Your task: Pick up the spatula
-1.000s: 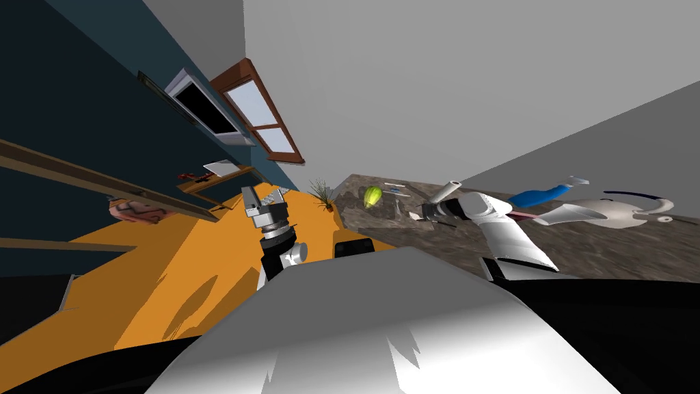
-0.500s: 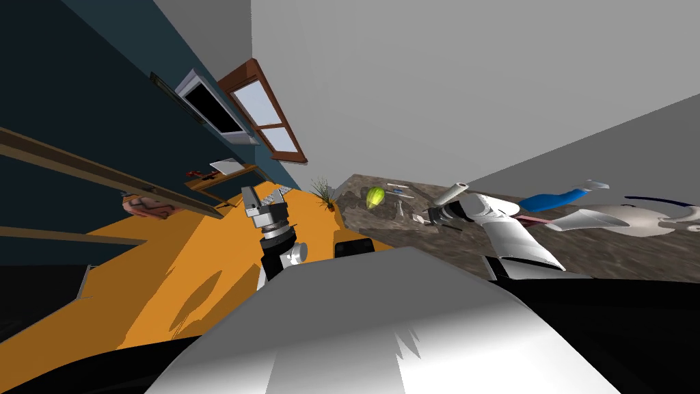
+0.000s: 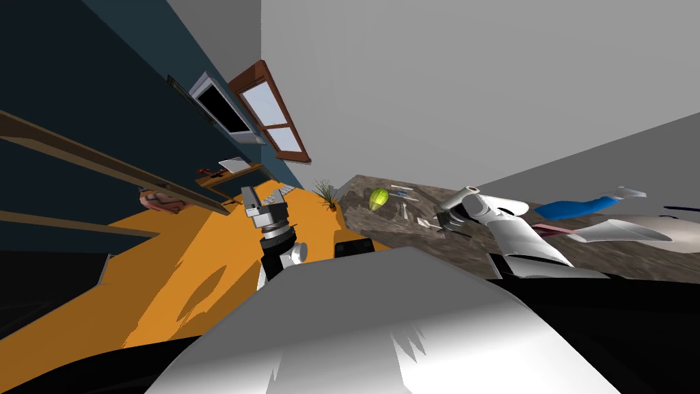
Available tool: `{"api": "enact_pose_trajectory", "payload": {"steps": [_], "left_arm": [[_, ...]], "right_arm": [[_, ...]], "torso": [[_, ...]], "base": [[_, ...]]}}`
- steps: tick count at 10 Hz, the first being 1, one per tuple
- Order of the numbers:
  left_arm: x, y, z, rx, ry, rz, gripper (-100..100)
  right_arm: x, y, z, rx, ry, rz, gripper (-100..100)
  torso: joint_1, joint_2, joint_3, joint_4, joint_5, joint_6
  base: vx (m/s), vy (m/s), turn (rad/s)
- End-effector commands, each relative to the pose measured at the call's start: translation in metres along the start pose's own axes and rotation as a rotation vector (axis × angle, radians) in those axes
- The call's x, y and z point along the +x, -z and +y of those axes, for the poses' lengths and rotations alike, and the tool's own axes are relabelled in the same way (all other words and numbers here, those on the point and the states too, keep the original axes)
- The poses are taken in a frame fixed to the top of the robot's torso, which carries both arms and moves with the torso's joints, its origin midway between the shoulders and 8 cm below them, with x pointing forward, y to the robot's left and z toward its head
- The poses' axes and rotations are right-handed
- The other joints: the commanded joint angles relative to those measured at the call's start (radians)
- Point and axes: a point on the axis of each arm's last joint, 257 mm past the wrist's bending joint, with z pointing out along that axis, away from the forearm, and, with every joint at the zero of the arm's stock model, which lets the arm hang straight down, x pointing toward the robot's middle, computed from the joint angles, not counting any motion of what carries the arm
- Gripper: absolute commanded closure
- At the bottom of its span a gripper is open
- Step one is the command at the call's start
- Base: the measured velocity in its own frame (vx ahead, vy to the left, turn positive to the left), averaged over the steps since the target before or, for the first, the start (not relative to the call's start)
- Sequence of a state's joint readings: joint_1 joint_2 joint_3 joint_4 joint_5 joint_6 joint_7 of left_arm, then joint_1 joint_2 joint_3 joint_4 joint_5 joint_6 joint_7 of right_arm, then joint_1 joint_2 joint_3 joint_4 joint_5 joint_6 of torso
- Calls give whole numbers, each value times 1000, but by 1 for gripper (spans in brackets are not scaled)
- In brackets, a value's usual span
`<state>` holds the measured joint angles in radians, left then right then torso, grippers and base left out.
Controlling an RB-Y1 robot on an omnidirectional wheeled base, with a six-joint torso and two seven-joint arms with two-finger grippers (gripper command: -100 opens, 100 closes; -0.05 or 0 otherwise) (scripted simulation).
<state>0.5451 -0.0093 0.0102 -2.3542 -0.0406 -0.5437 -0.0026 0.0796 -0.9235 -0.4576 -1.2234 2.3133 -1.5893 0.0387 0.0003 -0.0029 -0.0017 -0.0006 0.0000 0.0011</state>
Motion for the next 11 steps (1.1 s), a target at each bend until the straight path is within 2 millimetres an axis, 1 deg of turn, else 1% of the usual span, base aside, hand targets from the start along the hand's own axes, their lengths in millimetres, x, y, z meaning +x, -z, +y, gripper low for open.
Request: {"api": "enact_pose_trajectory", "payload": {"steps": [1, 2, 3, 4, 6, 7, 8, 11], "left_arm": [[0, 0, 0, 0, 0, 0, 0], [0, 0, 0, 0, 0, 0, 0], [0, 0, 0, 0, 0, 0, 0], [0, 0, 0, 0, 0, 0, 0], [0, 0, 0, 0, 0, 0, 0], [0, 0, 0, 0, 0, 0, 0], [0, 0, 0, 0, 0, 0, 0], [0, 0, 0, 0, 0, 0, 0]], "right_arm": [[13, 3, 10, -37, -11, 33, -100], [8, 1, 5, -22, -7, 21, -100], [9, 1, 6, -26, -7, 23, 0], [8, -11, 11, -25, -9, 23, -100], [8, -23, 15, -25, -10, 22, -100], [7, -19, 14, -27, -9, 22, -100], [7, -20, 14, -25, -9, 22, 100], [7, -19, 14, -25, -9, 22, 100]], "torso": [[0, 0, 0, 0, 0, 0], [-1, 0, 0, 0, 0, 0], [0, 2, 1, 0, 0, 0], [0, 2, 1, 1, 0, 0], [-1, 2, 1, 0, 0, 0], [-1, 2, 1, 1, 0, 0], [-1, 3, 2, 1, 0, 0], [-1, 3, 1, 1, -1, 0]], "base": [[38, -8, 40], [15, -6, 8], [0, 0, 0], [10, -12, 15], [13, -19, 12], [4, -9, 3], [0, 0, 0], [0, 0, 0]]}}
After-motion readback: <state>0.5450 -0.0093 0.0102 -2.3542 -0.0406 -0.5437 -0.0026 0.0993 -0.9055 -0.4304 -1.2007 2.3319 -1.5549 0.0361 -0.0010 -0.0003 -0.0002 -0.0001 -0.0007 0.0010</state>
